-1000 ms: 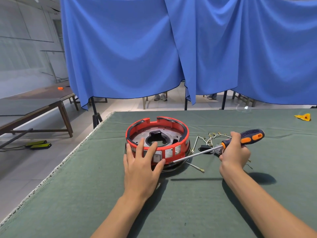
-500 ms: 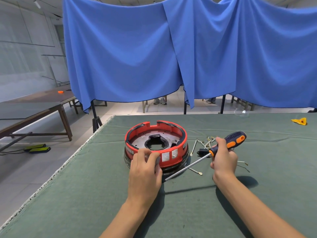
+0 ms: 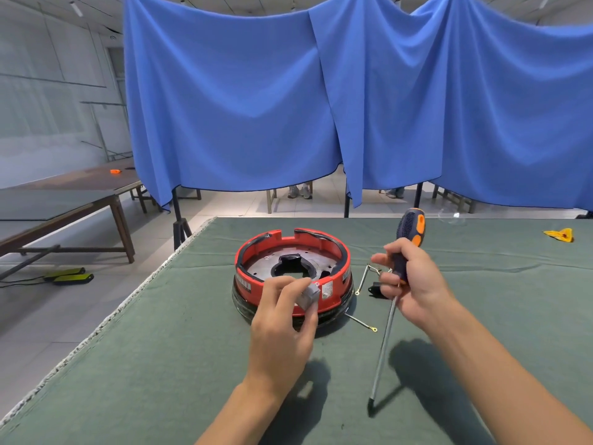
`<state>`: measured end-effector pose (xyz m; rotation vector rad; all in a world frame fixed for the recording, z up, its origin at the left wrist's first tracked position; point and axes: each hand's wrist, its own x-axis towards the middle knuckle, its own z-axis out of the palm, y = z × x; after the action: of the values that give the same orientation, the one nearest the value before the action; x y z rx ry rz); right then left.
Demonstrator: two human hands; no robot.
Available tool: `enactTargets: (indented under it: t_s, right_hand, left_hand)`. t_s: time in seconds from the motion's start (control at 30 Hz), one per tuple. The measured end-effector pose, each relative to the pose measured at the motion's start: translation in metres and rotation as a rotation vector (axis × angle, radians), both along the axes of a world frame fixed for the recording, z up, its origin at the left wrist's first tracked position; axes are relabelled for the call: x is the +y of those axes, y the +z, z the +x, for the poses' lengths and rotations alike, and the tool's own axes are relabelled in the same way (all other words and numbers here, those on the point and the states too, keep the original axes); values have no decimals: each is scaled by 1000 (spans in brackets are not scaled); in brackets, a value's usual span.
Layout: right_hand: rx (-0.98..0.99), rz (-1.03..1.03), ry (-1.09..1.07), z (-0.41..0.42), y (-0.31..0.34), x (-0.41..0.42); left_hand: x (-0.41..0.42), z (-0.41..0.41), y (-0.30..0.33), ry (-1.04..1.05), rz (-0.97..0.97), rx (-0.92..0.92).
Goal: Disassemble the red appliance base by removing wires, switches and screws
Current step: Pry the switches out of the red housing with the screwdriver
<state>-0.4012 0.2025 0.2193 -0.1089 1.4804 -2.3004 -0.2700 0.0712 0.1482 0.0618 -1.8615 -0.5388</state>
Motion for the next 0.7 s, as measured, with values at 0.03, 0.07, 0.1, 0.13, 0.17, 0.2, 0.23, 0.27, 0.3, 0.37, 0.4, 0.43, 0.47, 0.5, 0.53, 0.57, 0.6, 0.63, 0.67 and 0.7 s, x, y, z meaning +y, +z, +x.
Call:
enactTargets:
  t_s: [0.03, 0.07, 0.1, 0.13, 0.17, 0.2, 0.23, 0.27, 0.3, 0.37, 0.4, 0.43, 0.47, 0.5, 0.53, 0.57, 0.6, 0.63, 0.67, 0.7]
  right_hand:
    - [-10, 34, 65, 1, 2, 0]
    - [-3, 86, 137, 3, 3, 1]
    - [22, 150, 217, 6, 3, 0]
    - [60, 215, 299, 10, 2, 0]
    - [103, 272, 377, 15, 0, -2]
    - [146, 321, 443, 19, -2, -4]
    - [188, 362, 492, 22, -5, -6]
    - [226, 395, 526, 25, -8, -9]
    - [257, 422, 551, 27, -10, -11]
    - [280, 450, 580, 29, -12, -12]
    - [279, 454, 583, 29, -13, -12]
    - [278, 459, 582, 30, -13, -12]
    - [282, 466, 578, 30, -14, -12]
    - [294, 475, 570, 31, -14, -13]
    - [307, 482, 557, 32, -15, -14]
    - [318, 484, 540, 33, -16, -14]
    - [324, 481, 518, 33, -16, -16]
    - [325, 481, 487, 32, -16, -16]
    - [326, 490, 442, 28, -16, -16]
    - [338, 522, 379, 23, -16, -15]
  left_hand:
    - [2, -1, 0, -18, 27, 14]
    - [4, -2, -1, -37, 64, 22]
    - [6, -2, -1, -61, 115, 26]
    - [8, -3, -1, -91, 177, 26]
    - [10, -4, 0, -122, 244, 28]
    - [12, -5, 1, -144, 308, 35]
    - [13, -6, 2, -156, 371, 47]
    - [14, -7, 2, -168, 439, 59]
    - [15, -7, 3, -191, 519, 68]
    - [16, -7, 4, -250, 675, 72]
    - [16, -8, 5, -261, 724, 76]
    - [16, -8, 6, -263, 756, 83]
    - [15, -8, 7, -265, 785, 94]
    - [15, -9, 8, -264, 809, 102]
    - [15, -10, 9, -254, 823, 103]
    - [16, -10, 10, -244, 825, 94]
    - [16, -10, 10, -240, 818, 74]
    - [16, -10, 9, -240, 802, 46]
    - [15, -9, 8, -238, 777, 15]
    - [14, -7, 7, -217, 736, -19]
